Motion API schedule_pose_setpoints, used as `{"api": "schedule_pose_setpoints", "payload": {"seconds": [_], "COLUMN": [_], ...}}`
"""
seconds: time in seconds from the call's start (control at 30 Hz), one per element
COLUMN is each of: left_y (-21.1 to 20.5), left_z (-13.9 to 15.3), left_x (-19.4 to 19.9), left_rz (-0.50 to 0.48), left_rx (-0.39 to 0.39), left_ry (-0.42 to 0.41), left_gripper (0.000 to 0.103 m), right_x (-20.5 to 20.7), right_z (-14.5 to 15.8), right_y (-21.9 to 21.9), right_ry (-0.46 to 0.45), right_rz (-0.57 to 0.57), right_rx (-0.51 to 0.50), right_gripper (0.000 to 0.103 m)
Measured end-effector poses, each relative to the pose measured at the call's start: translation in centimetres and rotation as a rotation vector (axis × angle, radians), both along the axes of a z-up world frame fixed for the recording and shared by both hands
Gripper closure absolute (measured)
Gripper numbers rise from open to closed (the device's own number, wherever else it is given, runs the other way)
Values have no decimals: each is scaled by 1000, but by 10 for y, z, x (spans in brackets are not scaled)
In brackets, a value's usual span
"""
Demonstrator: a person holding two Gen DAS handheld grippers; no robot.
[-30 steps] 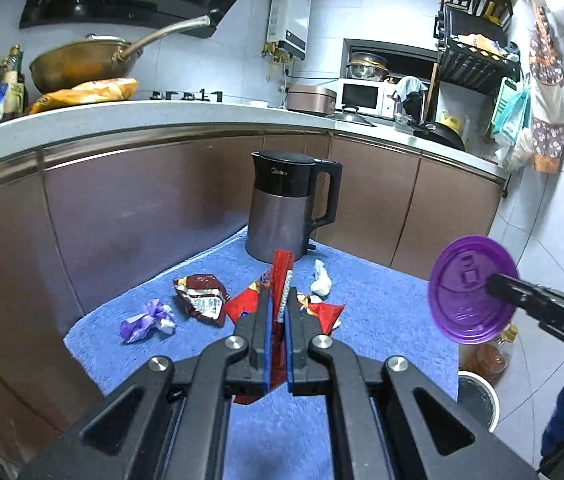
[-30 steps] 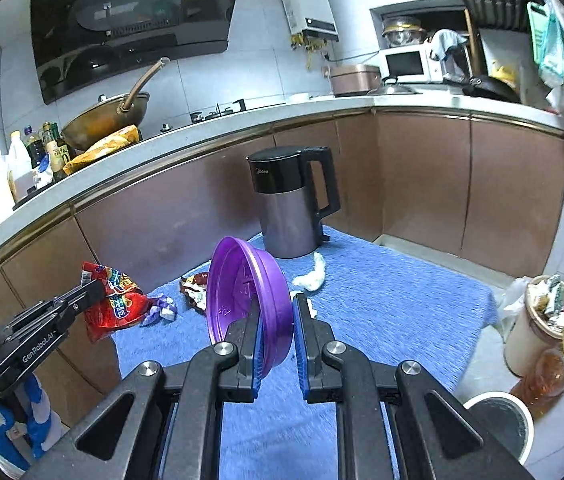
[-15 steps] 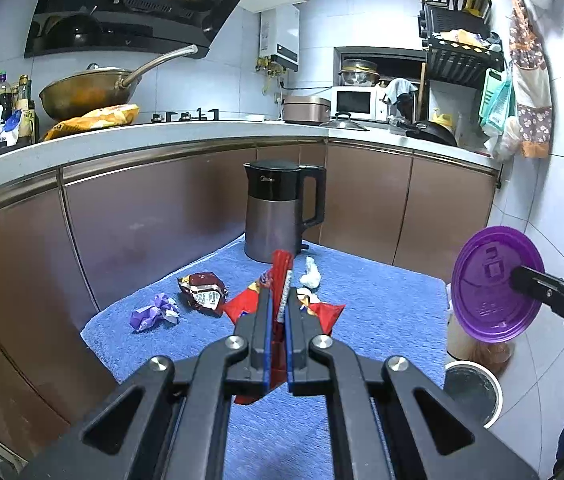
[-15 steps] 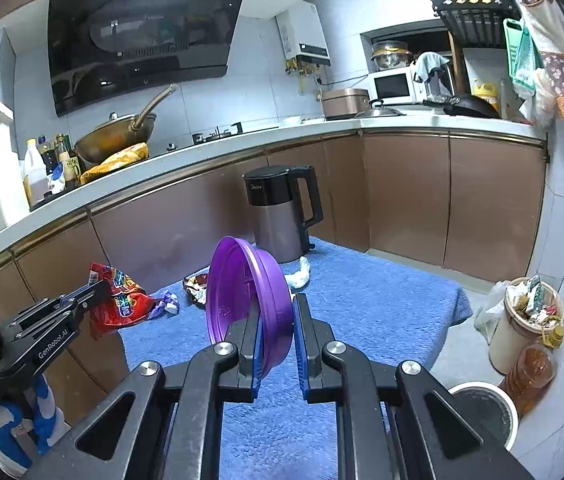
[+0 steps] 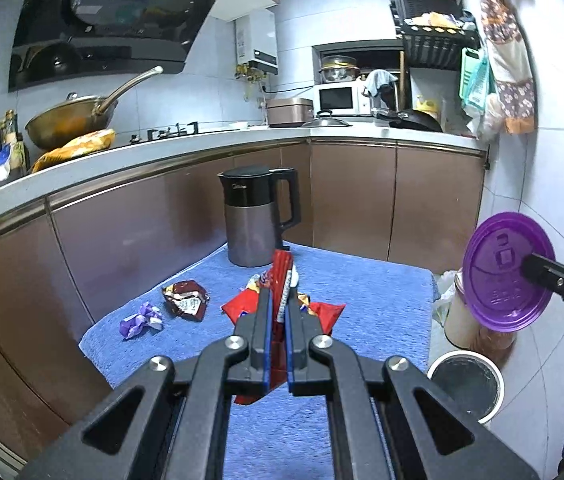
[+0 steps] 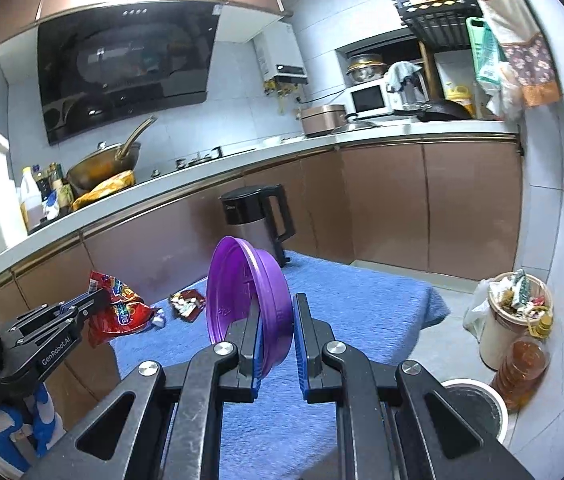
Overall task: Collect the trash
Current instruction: 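Carry the red wrapper and purple lid in both tools over the bin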
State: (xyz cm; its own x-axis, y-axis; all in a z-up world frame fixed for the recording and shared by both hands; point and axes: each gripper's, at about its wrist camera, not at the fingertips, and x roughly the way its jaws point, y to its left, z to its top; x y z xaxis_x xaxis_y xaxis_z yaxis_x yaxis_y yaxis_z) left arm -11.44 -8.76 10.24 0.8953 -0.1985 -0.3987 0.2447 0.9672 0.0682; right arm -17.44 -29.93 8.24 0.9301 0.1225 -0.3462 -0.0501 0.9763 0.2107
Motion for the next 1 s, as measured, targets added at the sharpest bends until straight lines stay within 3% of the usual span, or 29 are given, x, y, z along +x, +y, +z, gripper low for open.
{"api": "schedule_pose_setpoints", "payload": {"seconds": [0.53, 0.73, 1.0], "left_y": [-113, -169, -259], "left_z": [-27, -43, -83], "left_x": [10, 24, 51], "left_rz": [-176, -340, -521], "left_rx": [151, 124, 103], "left_ry": [53, 137, 301], "left_gripper": [98, 97, 95], "right_x": [-25, -24, -21], "right_z": [-37, -58, -111], "right_y": [-80, -115, -178], "right_ry": [17, 64, 207], "right_rz": [-203, -316, -494], "right_rx": [37, 20, 34], "right_gripper": [90, 90, 90]}}
